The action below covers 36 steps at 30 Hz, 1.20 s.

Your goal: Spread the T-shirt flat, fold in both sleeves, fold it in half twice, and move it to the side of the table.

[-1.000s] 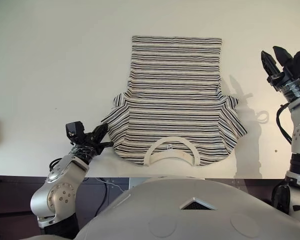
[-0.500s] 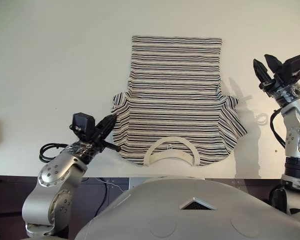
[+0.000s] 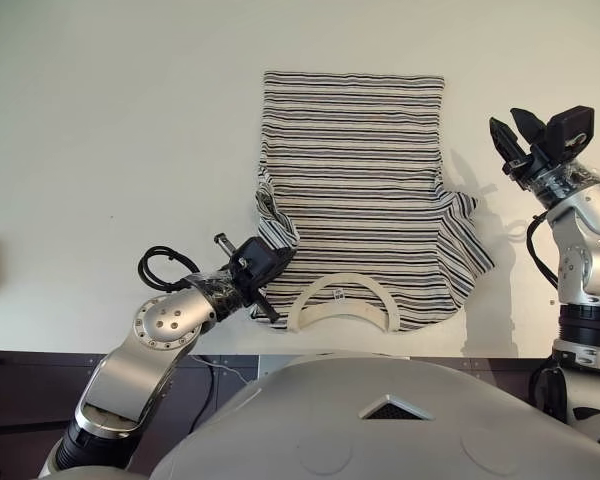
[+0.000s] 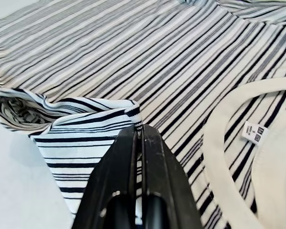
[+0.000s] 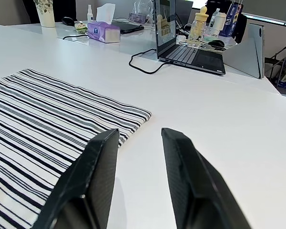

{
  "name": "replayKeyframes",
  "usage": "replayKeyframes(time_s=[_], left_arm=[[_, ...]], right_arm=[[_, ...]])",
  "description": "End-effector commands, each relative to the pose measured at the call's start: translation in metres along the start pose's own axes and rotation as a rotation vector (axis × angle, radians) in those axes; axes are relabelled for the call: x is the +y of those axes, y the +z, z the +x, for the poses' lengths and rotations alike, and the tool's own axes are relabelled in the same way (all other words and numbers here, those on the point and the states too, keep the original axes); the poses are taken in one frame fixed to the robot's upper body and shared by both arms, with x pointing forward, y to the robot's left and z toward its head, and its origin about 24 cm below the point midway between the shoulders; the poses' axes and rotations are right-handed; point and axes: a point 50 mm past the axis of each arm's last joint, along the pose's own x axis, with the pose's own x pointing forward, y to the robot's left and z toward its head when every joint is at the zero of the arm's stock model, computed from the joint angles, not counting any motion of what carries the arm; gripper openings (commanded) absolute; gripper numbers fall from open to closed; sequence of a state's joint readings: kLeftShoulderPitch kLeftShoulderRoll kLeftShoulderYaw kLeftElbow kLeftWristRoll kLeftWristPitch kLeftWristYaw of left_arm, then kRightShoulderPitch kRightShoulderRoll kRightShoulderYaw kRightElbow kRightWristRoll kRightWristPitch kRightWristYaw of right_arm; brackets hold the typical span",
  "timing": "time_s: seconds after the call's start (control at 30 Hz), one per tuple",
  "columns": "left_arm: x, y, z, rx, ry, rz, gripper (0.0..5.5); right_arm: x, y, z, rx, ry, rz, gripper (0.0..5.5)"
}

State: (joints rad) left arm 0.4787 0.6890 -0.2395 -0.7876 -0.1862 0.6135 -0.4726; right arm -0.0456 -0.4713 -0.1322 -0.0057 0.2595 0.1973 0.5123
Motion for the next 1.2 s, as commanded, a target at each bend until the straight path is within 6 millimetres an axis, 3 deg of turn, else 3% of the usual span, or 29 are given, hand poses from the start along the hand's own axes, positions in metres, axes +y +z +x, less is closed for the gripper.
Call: replayKeyframes(time_s=[0.03, 0.1, 0.27, 0.4, 0.57, 0.73, 1.0, 1.2], left_arm=[[0.007, -0.004, 0.005, 0.046, -0.003, 0.074, 0.12], [0.013, -0.003, 0.008, 0.043, 0.023, 0.084, 0.12], [0.018, 0.008, 0.009, -0.022, 0.018, 0.049, 0.91], [0.015, 0.012, 0.001, -0.051, -0.067, 0.023, 0.91], [0.055, 0.007, 0.007, -0.026, 0.105, 0.069, 0.91], [0.078, 0.003, 0.027, -0.027, 0.161, 0.103, 0.91], [0.076, 0.000, 0.056, -0.052, 0.116, 0.140, 0.91], [0.072, 0.007, 0.044, -0.091, 0.139, 0.144, 0.91]], right_arm=[[0.002, 0.005, 0.006, -0.021, 0.016, -0.016, 1.61], [0.002, 0.005, 0.008, -0.022, 0.021, -0.017, 1.61], [0.002, 0.005, 0.009, -0.023, 0.025, -0.019, 1.61], [0.000, 0.007, 0.010, -0.024, 0.028, -0.029, 1.61], [0.000, 0.010, 0.013, -0.032, 0.039, -0.038, 1.61], [0.002, 0.011, 0.018, -0.037, 0.058, -0.043, 1.61], [0.003, 0.010, 0.019, -0.034, 0.078, -0.047, 1.61], [-0.013, 0.000, -0.010, 0.030, 0.047, -0.010, 1.61]])
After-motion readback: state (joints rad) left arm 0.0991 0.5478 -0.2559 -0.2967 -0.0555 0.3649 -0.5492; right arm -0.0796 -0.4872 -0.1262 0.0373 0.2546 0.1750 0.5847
